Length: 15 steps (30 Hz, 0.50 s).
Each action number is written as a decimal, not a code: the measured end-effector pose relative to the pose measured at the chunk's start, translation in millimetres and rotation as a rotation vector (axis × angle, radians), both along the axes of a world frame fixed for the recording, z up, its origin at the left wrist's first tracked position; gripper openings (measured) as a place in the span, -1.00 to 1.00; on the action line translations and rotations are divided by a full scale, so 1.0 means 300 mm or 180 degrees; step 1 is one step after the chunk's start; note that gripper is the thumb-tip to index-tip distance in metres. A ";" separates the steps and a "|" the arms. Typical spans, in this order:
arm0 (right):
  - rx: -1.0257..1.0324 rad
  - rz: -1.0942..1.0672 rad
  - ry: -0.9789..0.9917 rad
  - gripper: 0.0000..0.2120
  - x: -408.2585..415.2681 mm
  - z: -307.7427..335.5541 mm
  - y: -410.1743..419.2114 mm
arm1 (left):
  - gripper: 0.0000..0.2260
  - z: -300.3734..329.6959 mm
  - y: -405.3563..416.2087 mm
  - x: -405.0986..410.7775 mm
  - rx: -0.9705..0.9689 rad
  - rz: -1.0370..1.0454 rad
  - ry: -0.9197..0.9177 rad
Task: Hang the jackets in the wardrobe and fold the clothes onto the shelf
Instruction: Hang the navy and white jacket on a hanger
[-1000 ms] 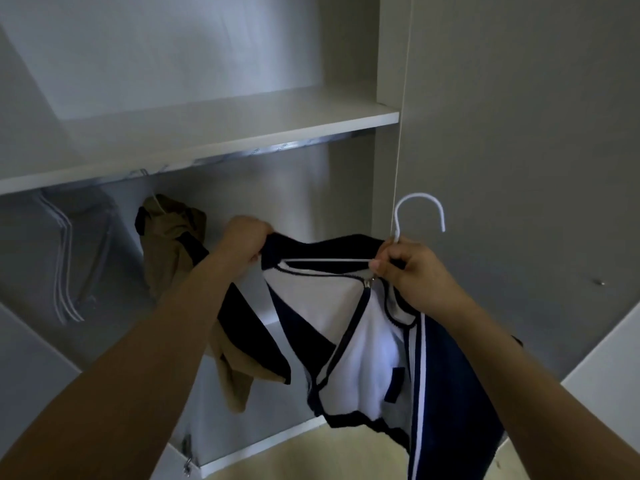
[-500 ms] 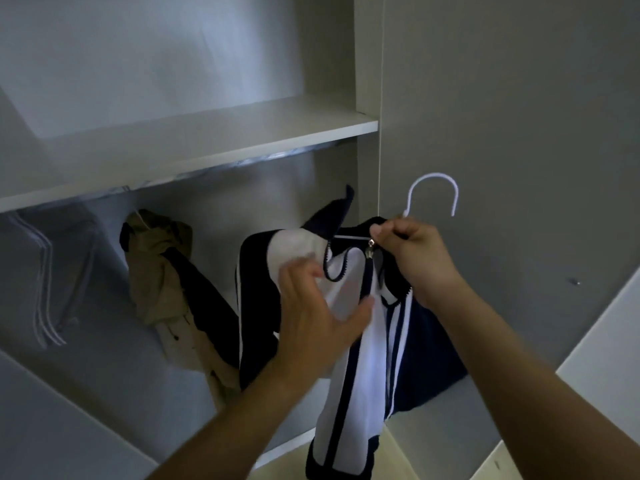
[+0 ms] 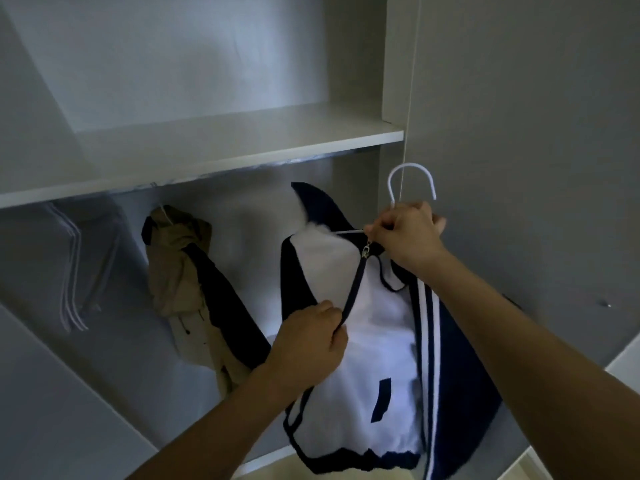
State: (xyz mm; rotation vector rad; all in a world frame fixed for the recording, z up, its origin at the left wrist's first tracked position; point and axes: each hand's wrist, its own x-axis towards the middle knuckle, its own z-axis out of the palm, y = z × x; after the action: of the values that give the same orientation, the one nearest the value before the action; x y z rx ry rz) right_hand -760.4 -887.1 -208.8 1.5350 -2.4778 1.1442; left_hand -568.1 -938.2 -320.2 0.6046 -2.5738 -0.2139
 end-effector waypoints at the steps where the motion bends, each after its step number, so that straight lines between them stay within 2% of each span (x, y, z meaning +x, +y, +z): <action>1: 0.0038 0.0011 0.0072 -0.73 -0.002 0.002 -0.012 | -0.74 -0.022 -0.011 0.021 0.0205 -0.0035 -0.0224; 3: 0.0203 0.0081 0.0221 -0.73 0.002 0.000 -0.035 | -0.75 -0.051 -0.032 0.058 0.0515 -0.0015 -0.0615; 5: 0.0260 0.0103 0.0193 -0.73 0.014 -0.011 -0.054 | -0.74 -0.036 -0.061 0.064 0.0571 0.0068 -0.1088; 7: 0.0022 0.0180 -0.0317 -0.73 0.033 -0.009 -0.072 | -0.74 0.023 -0.085 0.026 0.0712 0.0130 -0.1304; 9: -0.0206 0.0340 -0.0714 -0.74 0.056 -0.001 -0.093 | -0.69 0.094 -0.095 -0.036 0.1385 0.0206 -0.0714; 10: -0.0207 0.0372 -0.0476 -0.75 0.066 0.002 -0.101 | -0.69 0.125 -0.096 -0.068 0.1707 0.0279 -0.0227; 12: -0.0110 0.0308 0.0080 -0.74 0.073 0.002 -0.109 | -0.69 0.155 -0.083 -0.109 0.1802 0.0295 0.0345; 15: 0.0000 0.0254 0.0164 -0.72 0.040 0.013 -0.091 | -0.67 0.141 -0.057 -0.084 0.1567 0.0209 0.0158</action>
State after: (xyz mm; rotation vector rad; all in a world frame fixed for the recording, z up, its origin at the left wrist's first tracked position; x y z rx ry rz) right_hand -748.4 -914.4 -204.7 1.6555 -2.4045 1.0999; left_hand -593.3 -955.5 -277.8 0.8411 -2.4516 -0.8435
